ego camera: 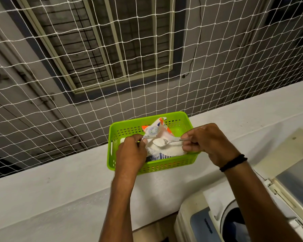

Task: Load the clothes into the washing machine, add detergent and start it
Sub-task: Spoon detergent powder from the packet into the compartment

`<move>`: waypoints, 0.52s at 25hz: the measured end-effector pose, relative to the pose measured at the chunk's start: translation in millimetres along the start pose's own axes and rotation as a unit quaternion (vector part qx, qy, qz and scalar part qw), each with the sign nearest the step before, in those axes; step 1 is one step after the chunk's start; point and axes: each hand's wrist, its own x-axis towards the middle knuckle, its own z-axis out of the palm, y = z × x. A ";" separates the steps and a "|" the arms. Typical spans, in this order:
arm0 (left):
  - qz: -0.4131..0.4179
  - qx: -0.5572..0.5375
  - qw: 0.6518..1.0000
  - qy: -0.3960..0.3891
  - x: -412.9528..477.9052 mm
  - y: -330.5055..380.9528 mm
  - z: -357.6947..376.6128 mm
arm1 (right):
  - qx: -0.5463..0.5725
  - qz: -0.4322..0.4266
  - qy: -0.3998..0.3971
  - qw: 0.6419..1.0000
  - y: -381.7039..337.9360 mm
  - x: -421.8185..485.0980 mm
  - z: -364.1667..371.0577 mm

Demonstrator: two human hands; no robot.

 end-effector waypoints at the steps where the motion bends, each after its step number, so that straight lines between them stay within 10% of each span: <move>1: 0.000 0.002 1.000 0.000 -0.4 0.9 0.0 | 0.011 -0.004 -0.002 1.000 0.1 -2.0 -3.6; 13: 0.016 0.022 1.000 -0.007 -5.4 12.7 -0.8 | 0.100 -0.008 -0.022 0.995 0.7 -18.2 -20.9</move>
